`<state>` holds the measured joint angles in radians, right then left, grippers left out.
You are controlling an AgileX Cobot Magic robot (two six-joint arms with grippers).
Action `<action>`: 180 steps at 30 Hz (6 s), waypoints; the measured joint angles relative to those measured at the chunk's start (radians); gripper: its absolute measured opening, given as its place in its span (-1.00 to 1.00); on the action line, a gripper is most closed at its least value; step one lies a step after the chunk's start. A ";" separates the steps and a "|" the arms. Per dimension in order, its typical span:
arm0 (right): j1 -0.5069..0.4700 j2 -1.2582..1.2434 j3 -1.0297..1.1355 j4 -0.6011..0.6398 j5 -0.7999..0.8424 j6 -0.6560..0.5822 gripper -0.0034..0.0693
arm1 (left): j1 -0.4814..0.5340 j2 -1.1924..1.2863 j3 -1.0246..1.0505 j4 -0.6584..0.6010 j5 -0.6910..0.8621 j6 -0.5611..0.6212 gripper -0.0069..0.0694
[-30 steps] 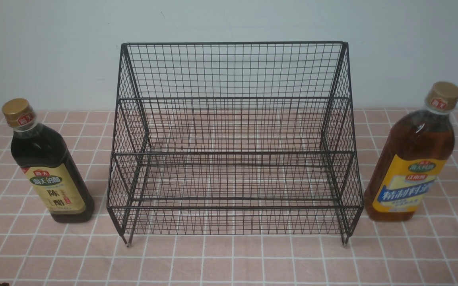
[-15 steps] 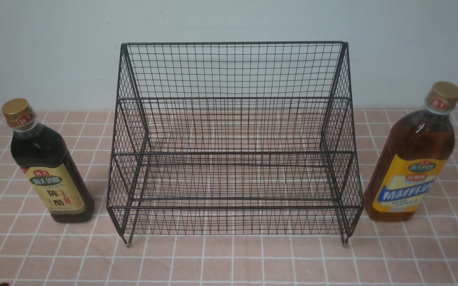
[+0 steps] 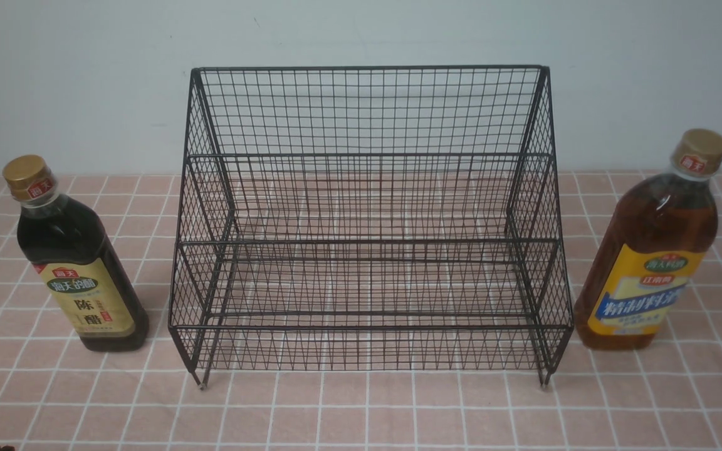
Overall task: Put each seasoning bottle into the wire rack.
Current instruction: Use the right arm to grab the condiment bottle closest to it, then use the right arm to put the condiment bottle back on the shelf, then use the left arm to grab the condiment bottle closest to it
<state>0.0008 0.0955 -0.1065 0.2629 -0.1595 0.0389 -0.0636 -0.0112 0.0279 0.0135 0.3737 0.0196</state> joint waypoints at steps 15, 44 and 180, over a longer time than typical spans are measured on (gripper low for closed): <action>0.000 0.651 -0.327 -0.208 -0.022 0.080 -0.26 | 0.000 0.000 0.000 0.000 0.001 0.000 -0.84; 0.121 1.179 -0.546 -0.319 -0.125 0.118 0.46 | 0.000 0.000 0.000 0.000 0.002 0.000 -0.84; 0.461 0.659 -1.033 -0.310 1.048 0.178 -0.94 | 0.000 -0.001 -0.001 0.000 0.002 0.000 -0.84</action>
<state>0.4615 0.7543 -1.1398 -0.0473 0.8886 0.2166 -0.0636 -0.0119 0.0270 0.0135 0.3755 0.0196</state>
